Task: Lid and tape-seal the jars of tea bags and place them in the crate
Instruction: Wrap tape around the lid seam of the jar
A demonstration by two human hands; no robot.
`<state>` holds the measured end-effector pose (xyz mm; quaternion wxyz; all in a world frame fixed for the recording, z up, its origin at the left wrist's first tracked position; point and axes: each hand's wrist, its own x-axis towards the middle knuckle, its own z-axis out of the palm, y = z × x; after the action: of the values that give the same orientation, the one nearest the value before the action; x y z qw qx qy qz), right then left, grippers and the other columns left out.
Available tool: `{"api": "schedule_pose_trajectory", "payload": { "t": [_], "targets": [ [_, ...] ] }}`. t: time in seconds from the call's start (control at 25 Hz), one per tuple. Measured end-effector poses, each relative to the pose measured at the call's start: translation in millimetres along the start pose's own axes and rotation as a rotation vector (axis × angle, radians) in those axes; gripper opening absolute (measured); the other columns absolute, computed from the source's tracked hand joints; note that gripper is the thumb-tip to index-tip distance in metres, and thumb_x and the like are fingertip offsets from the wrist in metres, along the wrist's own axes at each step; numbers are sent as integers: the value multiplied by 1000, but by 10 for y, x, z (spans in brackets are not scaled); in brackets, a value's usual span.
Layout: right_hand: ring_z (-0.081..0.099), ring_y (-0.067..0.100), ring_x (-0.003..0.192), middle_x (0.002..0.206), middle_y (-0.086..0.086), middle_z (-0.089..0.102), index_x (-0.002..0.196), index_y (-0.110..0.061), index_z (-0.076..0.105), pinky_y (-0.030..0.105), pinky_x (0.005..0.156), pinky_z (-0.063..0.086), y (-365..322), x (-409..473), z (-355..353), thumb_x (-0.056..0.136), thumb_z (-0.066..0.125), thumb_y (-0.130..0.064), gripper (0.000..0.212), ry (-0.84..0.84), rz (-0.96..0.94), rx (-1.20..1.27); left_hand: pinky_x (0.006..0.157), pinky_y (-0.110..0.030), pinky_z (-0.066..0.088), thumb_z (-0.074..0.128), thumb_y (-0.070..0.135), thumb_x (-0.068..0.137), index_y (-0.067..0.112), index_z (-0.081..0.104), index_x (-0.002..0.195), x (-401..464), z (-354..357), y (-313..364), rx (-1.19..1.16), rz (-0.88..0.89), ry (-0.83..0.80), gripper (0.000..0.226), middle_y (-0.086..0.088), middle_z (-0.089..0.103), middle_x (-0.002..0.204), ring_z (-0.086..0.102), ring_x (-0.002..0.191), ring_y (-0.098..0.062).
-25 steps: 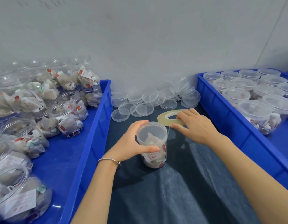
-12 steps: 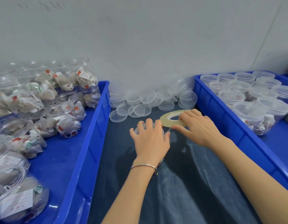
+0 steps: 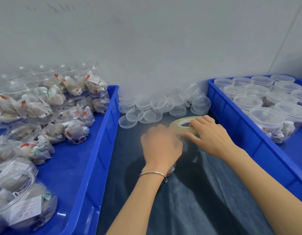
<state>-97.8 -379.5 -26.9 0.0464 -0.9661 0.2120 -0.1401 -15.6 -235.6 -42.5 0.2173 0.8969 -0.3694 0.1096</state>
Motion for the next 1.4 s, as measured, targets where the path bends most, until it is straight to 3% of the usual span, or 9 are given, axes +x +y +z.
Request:
{"api": "schedule_pose_trajectory", "payload": {
  "t": [0.16,0.4,0.52,0.72,0.88,0.92,1.0,1.16,1.4],
  "targets": [
    [44,14,105,99,-11,52,97,-18,57,37,75,40,-86,-138,-23,87,43,-61,45,125,24,2,87,-36,28,52,43,85,33,62,98,189,-49,15,-84,-76,-64,19,11,55,110,46,111,-18],
    [46,18,108,103,-2,61,98,-16,63,37,73,20,-393,-156,27,84,59,-52,39,309,247,-34,87,-39,35,56,38,85,34,65,95,358,-39,-5,-111,-78,-95,14,7,57,111,46,112,-22],
    [50,23,103,94,2,62,92,-12,65,40,74,22,-497,-200,80,79,66,-45,35,378,287,-63,86,-38,36,55,36,84,34,66,93,467,-24,-30,-118,-52,-102,14,6,57,111,46,112,-22],
    [45,20,106,98,-1,58,98,-14,61,43,80,26,-633,-265,-112,86,55,-48,36,267,365,-111,87,-40,39,57,34,81,34,67,89,536,10,-48,-121,-3,-125,13,5,59,110,49,110,-24],
    [46,20,84,78,-6,52,78,-22,47,38,71,28,-932,-658,-238,77,55,-51,31,561,144,97,84,-38,38,57,30,83,32,65,86,823,-140,-211,-305,-312,-123,9,1,62,95,53,107,-31],
    [44,20,81,75,-7,48,76,-21,45,39,70,29,-965,-737,-220,77,56,-51,32,617,95,93,83,-37,39,58,32,84,32,64,83,864,-136,-252,-318,-313,-141,6,3,61,89,55,105,-30],
    [47,22,85,78,-5,51,77,-17,48,41,72,33,-842,-693,-130,79,56,-50,34,568,165,85,81,-36,37,62,40,82,35,66,82,779,-79,-239,-211,-189,-115,6,6,61,94,55,102,-24],
    [40,18,110,105,-7,56,95,-18,54,44,87,35,-484,-430,202,89,52,-52,34,171,467,187,84,-36,38,62,42,79,35,67,79,575,61,-178,-173,-27,5,9,12,62,99,52,103,-16],
    [35,14,119,117,-8,54,103,-20,53,49,94,36,-280,-249,632,91,44,-55,39,4,433,124,89,-38,44,66,44,79,35,67,97,527,16,-207,-276,15,-8,20,15,67,104,56,104,-10]
  ]
}}
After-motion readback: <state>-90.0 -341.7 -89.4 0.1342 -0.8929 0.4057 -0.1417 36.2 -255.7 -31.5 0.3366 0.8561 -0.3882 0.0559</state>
